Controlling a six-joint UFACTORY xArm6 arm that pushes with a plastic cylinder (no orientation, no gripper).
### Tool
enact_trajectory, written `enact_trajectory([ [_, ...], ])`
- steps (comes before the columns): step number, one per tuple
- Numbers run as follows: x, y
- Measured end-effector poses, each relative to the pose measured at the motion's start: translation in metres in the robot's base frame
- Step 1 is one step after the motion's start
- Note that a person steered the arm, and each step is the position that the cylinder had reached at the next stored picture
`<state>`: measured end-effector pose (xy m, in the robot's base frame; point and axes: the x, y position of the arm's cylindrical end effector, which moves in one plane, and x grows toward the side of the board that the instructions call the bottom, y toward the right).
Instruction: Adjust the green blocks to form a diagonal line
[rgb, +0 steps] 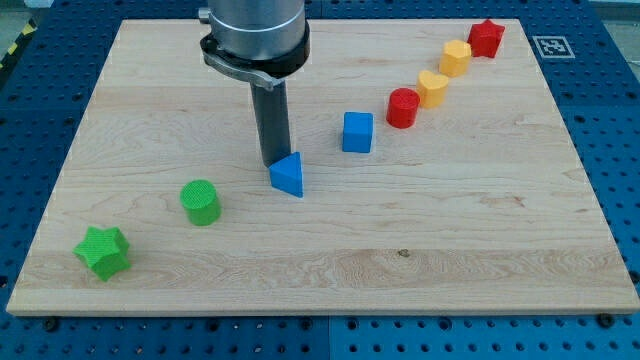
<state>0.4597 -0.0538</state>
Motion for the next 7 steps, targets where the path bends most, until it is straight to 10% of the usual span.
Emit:
enact_trajectory([
  [3,0.001,-0.108],
  [7,0.028,-0.108],
])
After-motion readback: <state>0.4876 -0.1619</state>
